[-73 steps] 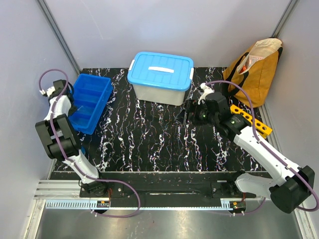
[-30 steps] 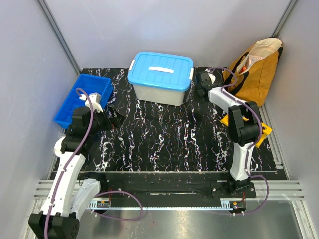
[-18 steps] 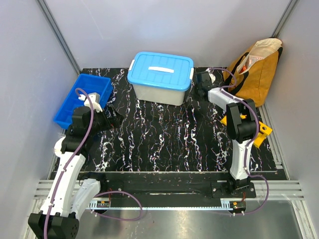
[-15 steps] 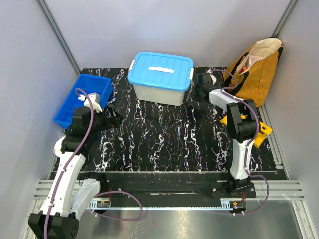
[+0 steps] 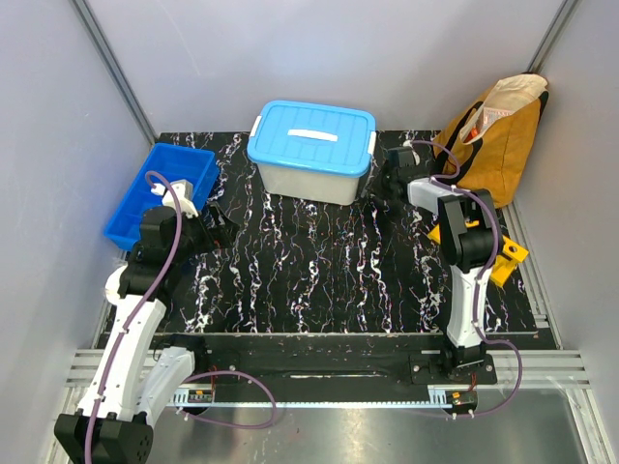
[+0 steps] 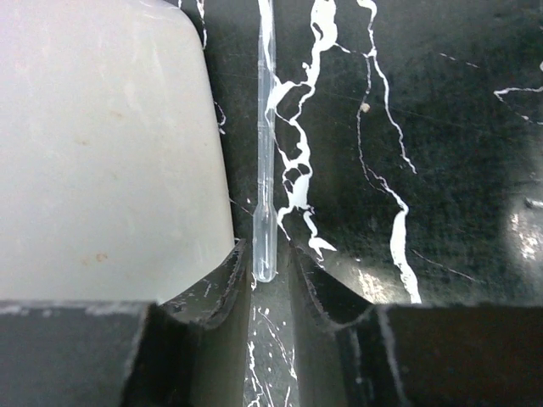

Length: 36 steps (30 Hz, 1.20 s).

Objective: Organize the chemistry lab equipment

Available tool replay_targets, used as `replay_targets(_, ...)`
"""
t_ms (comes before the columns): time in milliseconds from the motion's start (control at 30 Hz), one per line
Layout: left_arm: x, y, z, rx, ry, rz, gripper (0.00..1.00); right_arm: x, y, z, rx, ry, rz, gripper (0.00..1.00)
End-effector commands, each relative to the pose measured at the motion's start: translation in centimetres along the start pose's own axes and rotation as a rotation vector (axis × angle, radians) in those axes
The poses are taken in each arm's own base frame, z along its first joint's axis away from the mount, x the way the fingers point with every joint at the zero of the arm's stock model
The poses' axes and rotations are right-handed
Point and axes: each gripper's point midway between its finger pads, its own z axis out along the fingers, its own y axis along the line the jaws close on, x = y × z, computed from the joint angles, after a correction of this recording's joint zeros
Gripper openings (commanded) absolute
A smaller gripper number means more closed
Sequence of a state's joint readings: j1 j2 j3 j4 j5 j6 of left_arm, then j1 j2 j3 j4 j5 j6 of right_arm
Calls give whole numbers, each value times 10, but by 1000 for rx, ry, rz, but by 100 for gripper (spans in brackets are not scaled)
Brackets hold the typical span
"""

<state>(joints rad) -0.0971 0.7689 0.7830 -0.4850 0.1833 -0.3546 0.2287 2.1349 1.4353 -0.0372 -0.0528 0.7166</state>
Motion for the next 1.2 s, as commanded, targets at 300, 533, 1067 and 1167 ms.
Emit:
replay_targets(300, -15, -5, -3, 2, -34, 17, 99, -2, 13, 17, -77, 4, -9, 28)
replay_targets(533, -16, -2, -3, -14, -38, 15, 99, 10, -1, 23, -22, 57, -10, 27)
replay_targets(1067, -19, 7, -8, -73, -63, 0, 99, 21, -26, 24, 116, 109, -21, 20)
replay_targets(1167, -21, 5, -8, -61, -71, 7, 99, 22, -28, 22, 129, 115, -29, 15)
